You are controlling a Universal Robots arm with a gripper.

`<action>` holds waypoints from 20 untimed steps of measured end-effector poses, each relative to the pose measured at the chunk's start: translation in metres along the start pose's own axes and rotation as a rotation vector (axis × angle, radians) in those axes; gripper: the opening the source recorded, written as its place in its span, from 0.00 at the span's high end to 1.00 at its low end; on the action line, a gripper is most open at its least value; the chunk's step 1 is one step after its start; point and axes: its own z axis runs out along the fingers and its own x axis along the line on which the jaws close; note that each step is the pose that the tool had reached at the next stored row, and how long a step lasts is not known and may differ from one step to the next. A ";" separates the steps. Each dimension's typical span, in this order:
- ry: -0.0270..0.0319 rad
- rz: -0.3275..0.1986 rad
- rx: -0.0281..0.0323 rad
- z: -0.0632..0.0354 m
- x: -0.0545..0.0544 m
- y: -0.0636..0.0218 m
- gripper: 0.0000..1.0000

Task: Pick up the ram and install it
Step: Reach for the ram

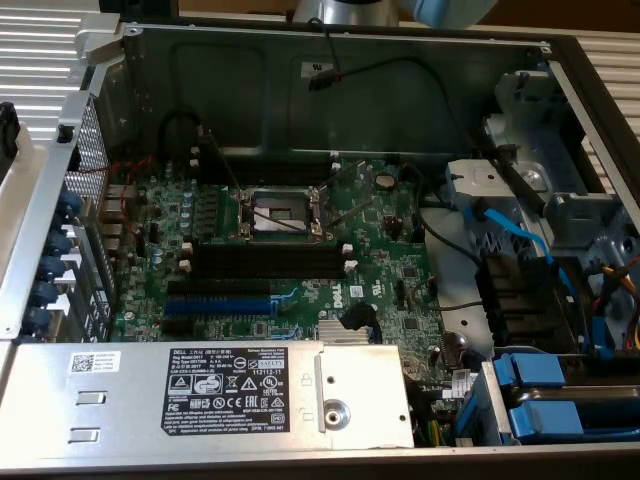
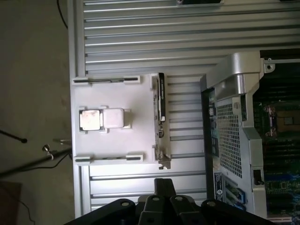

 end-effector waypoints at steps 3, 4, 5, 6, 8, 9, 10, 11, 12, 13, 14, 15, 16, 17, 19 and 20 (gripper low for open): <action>0.0009 0.000 0.0000 0.0000 0.014 -0.0010 0.90; 0.0016 0.000 0.0000 -0.0001 0.018 -0.0014 0.90; 0.0022 0.000 0.0000 0.0000 0.023 -0.0018 0.90; 0.0032 0.000 0.0000 0.0002 0.027 -0.0021 0.90; 0.0062 0.000 0.0003 0.0006 0.037 -0.0028 0.90; 0.0083 0.000 0.0004 0.0010 0.041 -0.0031 0.90; 0.0107 0.001 0.0006 0.0017 0.046 -0.0035 0.90; 0.0138 0.001 0.0007 0.0025 0.050 -0.0038 0.90; 0.0182 0.000 0.0011 0.0029 0.053 -0.0040 0.90; 0.0233 0.000 0.0015 0.0034 0.054 -0.0037 0.90; 0.0303 0.000 0.0021 0.0035 0.054 -0.0030 0.90; 0.0316 0.000 0.0021 0.0038 0.057 -0.0021 0.90; 0.0317 0.000 0.0021 0.0041 0.061 -0.0009 0.90; 0.0317 0.000 0.0022 0.0043 0.065 0.0003 0.90; 0.0318 -0.001 0.0021 0.0058 0.070 0.0022 0.90; 0.0321 -0.001 0.0023 0.0071 0.072 0.0033 0.90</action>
